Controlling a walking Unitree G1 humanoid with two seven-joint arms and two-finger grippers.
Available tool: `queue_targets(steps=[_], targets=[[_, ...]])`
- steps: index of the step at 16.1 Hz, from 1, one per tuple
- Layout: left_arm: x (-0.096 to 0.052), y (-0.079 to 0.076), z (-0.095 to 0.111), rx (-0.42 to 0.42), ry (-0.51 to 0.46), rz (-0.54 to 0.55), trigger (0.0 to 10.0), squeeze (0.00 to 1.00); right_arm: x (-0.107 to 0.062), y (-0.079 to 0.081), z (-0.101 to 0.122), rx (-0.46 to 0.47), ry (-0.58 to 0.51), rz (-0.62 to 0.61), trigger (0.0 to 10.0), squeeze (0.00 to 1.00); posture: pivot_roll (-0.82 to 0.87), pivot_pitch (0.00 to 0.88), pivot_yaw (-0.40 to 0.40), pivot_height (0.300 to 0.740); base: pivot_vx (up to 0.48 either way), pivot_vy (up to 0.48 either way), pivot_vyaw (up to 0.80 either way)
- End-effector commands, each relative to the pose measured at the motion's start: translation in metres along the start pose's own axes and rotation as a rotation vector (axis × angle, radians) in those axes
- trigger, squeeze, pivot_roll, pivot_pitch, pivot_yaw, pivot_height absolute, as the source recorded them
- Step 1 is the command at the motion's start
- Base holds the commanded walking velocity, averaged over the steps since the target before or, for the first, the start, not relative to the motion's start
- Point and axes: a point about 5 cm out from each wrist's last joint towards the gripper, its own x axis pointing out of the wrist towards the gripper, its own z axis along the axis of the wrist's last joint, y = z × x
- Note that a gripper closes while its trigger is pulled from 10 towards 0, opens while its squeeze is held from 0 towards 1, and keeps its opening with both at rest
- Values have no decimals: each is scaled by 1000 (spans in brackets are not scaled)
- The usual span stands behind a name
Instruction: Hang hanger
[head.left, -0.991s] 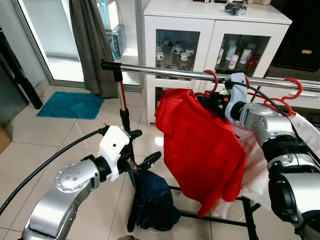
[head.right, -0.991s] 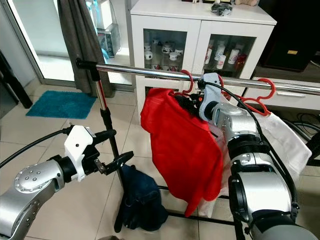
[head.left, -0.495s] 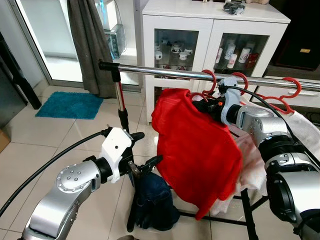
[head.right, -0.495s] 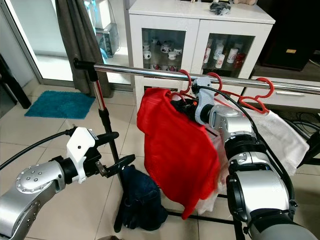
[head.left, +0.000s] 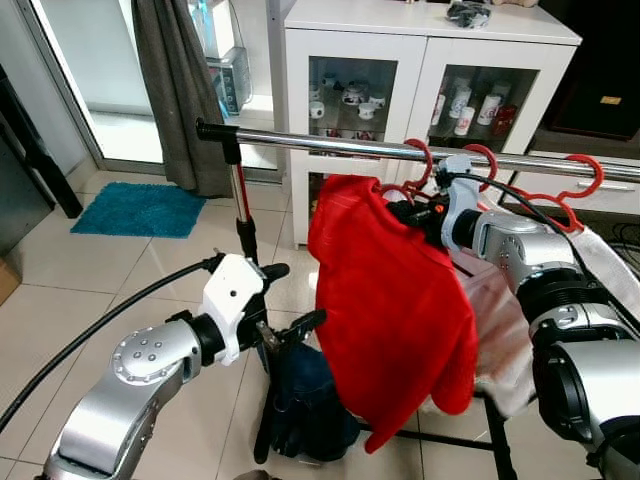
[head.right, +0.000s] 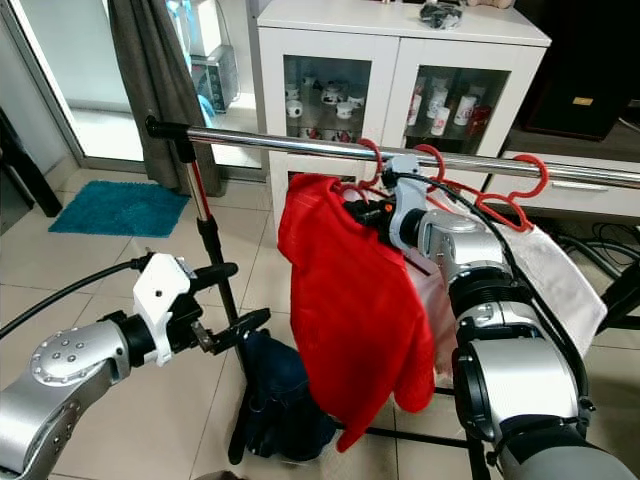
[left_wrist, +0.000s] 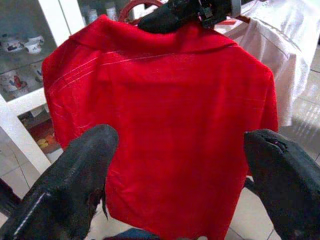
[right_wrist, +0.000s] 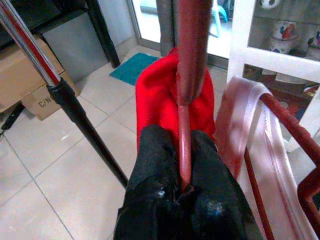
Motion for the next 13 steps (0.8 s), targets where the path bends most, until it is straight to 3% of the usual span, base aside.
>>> queue_targets(steps=[1, 13], targets=[[1, 1, 3, 23, 0, -3, 10000, 0, -3, 1, 12, -8, -39, 20, 0, 0, -28, 0, 13, 740, 0, 0, 0], [2, 6, -1, 40, 25, 33, 10000, 0, 2, 3, 9, -8, -37, -32, 0, 0, -24, 0, 10, 740, 0, 0, 0]])
